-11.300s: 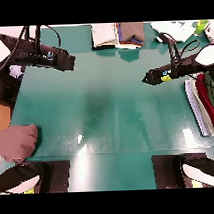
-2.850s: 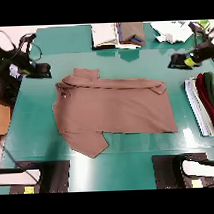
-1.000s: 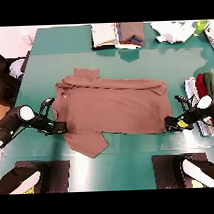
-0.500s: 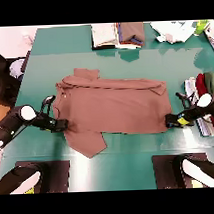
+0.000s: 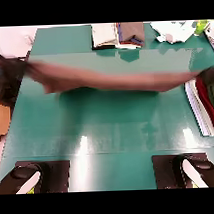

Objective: Fold the shirts.

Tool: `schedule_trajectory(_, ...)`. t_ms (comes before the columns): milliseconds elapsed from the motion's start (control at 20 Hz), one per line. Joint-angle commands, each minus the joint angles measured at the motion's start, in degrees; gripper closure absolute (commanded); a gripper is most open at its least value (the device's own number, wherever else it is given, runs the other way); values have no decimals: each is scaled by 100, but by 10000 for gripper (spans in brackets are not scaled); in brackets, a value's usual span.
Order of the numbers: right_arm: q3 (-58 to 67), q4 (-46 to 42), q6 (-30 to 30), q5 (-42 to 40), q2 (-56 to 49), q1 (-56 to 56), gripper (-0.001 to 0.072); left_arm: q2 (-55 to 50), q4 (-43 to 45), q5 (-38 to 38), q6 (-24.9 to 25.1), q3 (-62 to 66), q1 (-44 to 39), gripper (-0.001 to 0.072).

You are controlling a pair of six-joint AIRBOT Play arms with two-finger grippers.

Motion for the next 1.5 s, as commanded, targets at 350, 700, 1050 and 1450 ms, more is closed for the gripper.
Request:
schedule_trajectory(350,4118,-953,13,612,-184,-4,695,203,323,83,15,3873,-4,685)
schedule_trajectory(700,4094,-826,9,1480,-1611,-2,695,-986,581,-890,17,2282,-2,684)
schedule_trajectory(1050,1241,-839,-13,772,-3324,9,695,-3550,579,-275,140,321,-2,683)
schedule_trajectory(1450,1738,-232,-13,-98,-4937,9,695,-4750,326,933,380,518,173,684)
